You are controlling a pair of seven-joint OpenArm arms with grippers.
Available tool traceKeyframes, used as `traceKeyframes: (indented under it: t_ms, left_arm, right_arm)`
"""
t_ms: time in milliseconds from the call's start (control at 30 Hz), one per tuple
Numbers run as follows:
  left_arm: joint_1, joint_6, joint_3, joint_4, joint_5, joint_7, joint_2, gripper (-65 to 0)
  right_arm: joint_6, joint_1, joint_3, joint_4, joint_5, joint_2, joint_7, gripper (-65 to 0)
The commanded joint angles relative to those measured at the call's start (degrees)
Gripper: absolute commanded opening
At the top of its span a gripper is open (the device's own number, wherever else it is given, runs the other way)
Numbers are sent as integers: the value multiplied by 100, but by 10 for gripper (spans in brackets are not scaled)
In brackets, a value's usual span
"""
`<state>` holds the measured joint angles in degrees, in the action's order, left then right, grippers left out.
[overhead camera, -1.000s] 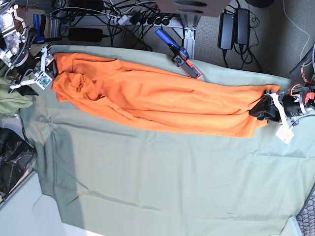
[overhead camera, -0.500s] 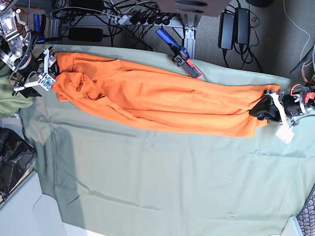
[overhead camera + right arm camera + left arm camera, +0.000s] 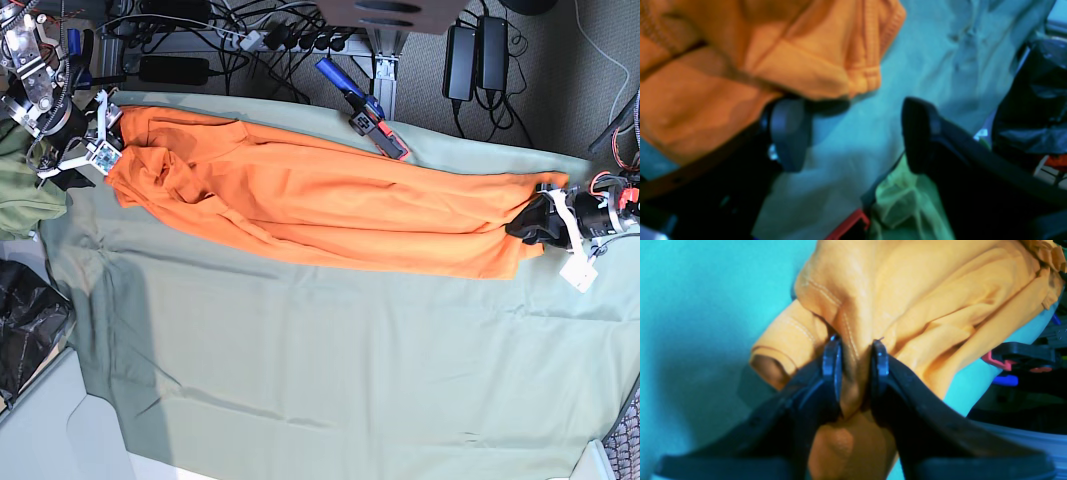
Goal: Fold the T-shirt properly
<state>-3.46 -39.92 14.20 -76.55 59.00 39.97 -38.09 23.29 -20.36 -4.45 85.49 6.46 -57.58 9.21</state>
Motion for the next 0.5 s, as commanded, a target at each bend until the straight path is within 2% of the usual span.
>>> traceKeyframes:
  t_ms: [0,333,400,467]
  left_arm:
    - [28,-8,-7,-39,-94,96,-63,-473]
    - [28,-8,-7,-39,-96,98,-66,-474]
    - [28,-8,-7,-39,-96,98,-66,-473]
    - [28,-8,-7,-39,-96,98,-66,-473]
  right_arm:
    - [562,103,-24,17,-24,-96,-90,-218]
    - [564,463,-184,-131,-22,55,-90,-221]
    - [564,461,-184,-129,-22,55,-87,-271]
    - [564,463,-184,-127,-24,55,-90,-371]
